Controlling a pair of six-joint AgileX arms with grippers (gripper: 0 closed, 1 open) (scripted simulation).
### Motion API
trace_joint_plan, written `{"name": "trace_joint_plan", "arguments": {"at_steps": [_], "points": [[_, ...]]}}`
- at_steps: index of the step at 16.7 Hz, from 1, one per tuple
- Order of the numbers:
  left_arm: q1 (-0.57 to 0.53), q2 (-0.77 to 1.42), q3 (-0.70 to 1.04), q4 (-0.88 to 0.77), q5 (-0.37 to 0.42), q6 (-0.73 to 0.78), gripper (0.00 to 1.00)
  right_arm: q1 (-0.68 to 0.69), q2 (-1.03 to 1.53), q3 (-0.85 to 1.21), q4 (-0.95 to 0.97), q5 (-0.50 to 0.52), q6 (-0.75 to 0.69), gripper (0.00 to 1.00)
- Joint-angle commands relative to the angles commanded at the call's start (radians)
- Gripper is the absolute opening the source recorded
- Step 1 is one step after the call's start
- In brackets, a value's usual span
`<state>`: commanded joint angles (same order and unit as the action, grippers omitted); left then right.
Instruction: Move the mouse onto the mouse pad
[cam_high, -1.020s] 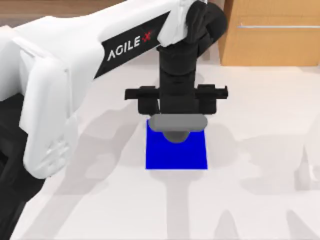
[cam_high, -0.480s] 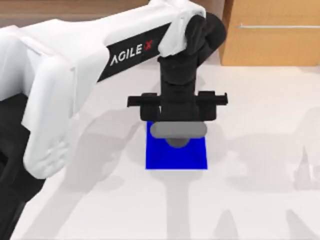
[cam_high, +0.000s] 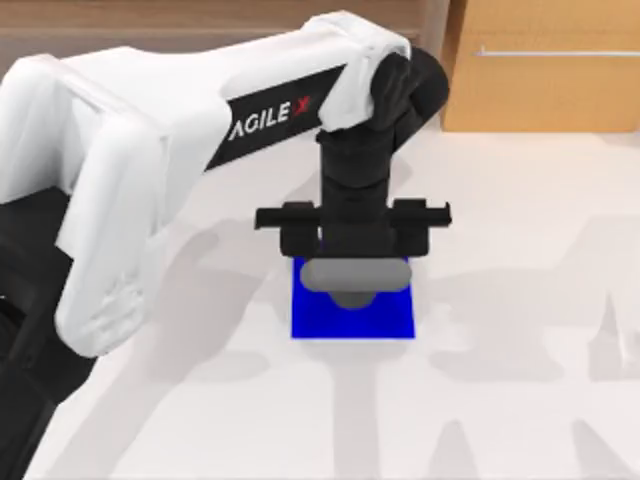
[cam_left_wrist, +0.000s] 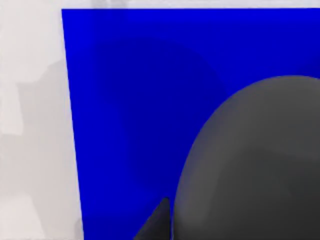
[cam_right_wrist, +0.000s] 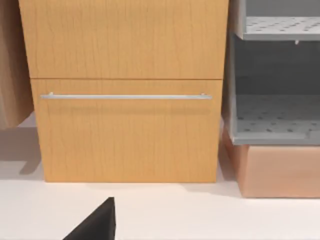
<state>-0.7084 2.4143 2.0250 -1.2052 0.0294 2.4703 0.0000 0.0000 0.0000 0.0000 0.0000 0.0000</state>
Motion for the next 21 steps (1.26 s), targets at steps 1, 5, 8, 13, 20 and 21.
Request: {"name": "trace_joint_plan", "arguments": {"at_steps": [1, 5, 8, 13, 20, 21], "points": [[0.0, 0.0, 0.0, 0.0, 0.0, 0.0, 0.0, 0.0, 0.0, 0.0, 0.0, 0.0, 0.0, 1.0], [0.0, 0.0, 0.0, 0.0, 0.0, 0.0, 0.23, 0.0, 0.0, 0.0, 0.0, 0.0, 0.0, 1.0], [0.0, 0.0, 0.0, 0.0, 0.0, 0.0, 0.45, 0.0, 0.0, 0.0, 0.0, 0.0, 0.0, 1.0], [0.0, 0.0, 0.0, 0.0, 0.0, 0.0, 0.83, 0.0, 0.0, 0.0, 0.0, 0.0, 0.0, 1.0], [0.0, 0.0, 0.0, 0.0, 0.0, 0.0, 1.0, 0.0, 0.0, 0.0, 0.0, 0.0, 0.0, 1.0], [0.0, 0.0, 0.0, 0.0, 0.0, 0.0, 1.0, 0.0, 0.0, 0.0, 0.0, 0.0, 0.0, 1.0]]}}
